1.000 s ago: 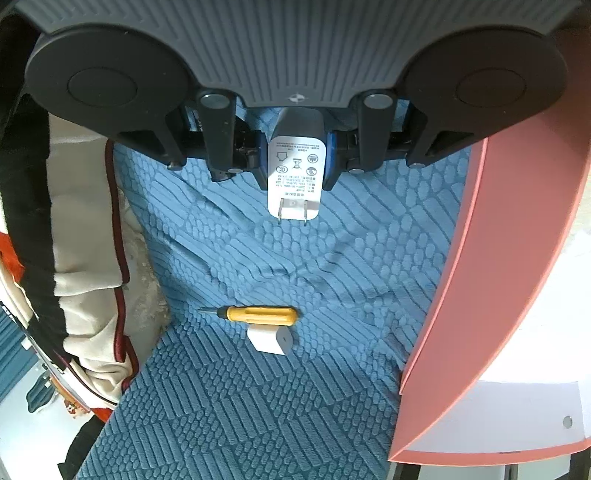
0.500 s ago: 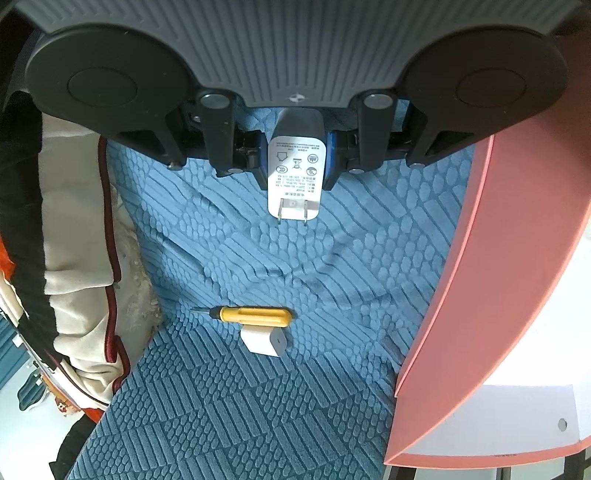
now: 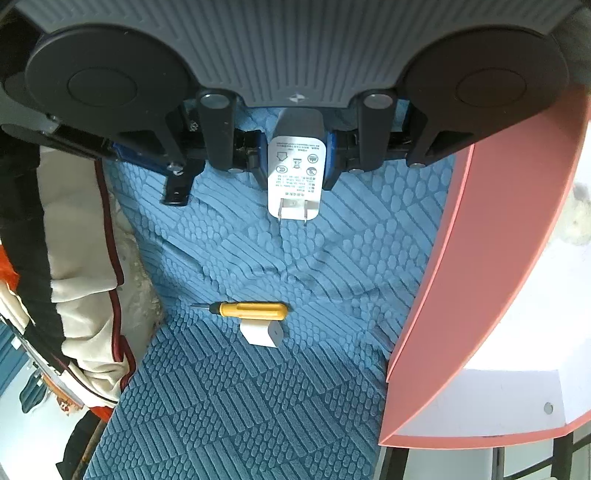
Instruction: Organize rigid objects
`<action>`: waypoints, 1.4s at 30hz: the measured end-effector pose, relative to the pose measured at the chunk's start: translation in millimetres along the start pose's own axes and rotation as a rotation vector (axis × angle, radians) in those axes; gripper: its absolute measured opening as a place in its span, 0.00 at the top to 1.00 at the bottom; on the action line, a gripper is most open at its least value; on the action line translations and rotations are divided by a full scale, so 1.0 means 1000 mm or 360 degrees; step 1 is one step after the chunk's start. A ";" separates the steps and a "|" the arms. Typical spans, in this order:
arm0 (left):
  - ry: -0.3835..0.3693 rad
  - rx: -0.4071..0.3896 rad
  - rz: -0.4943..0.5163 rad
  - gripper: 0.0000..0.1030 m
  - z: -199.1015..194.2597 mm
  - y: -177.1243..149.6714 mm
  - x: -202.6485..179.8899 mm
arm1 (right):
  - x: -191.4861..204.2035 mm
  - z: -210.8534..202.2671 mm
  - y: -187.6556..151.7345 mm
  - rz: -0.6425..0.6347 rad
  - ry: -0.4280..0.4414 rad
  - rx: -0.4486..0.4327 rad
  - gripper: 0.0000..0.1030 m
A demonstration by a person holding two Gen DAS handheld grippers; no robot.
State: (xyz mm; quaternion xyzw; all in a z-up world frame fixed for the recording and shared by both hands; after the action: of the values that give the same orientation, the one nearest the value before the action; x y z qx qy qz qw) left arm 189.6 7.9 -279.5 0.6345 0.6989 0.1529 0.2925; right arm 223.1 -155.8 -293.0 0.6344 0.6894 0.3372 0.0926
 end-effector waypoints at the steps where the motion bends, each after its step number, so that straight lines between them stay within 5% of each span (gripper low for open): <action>1: 0.0002 -0.0003 0.0002 0.68 -0.001 -0.001 0.000 | 0.000 -0.001 0.001 -0.0012 -0.0009 -0.0006 0.74; 19: -0.0112 -0.0054 -0.0046 0.68 -0.017 0.006 0.002 | 0.000 -0.010 0.002 0.0037 -0.0072 -0.0030 0.75; 21: -0.0128 -0.0061 -0.0058 0.68 -0.020 0.010 0.003 | 0.000 -0.013 0.006 0.0049 -0.0070 -0.0039 0.88; 33: -0.0196 -0.0091 -0.0076 0.68 -0.034 0.021 0.009 | -0.006 -0.022 0.018 0.0162 0.0018 -0.0096 0.89; 40: -0.0182 -0.0100 -0.0081 0.68 -0.032 0.012 0.010 | -0.017 -0.007 0.002 0.0178 -0.0002 -0.0037 0.82; 42: -0.0177 -0.0094 -0.0088 0.68 -0.031 0.008 0.011 | -0.012 -0.004 0.001 0.0130 0.0020 -0.0043 0.68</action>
State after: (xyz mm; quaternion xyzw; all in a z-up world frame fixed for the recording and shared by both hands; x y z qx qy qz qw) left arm 177.4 24.2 -253.2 0.6135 0.6941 0.1297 0.3536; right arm 224.1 -168.1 -293.2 0.6586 0.6589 0.3539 0.0829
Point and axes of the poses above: each gripper's, at about its wrist camera, not at the fingertips, and z roughly the way its jaws point, x to its left, y to its top, the point moved 8 cm from there along z, roughly the way its jaws point, and after that the axes turned 7 degrees about z, right-handed, at the moved point
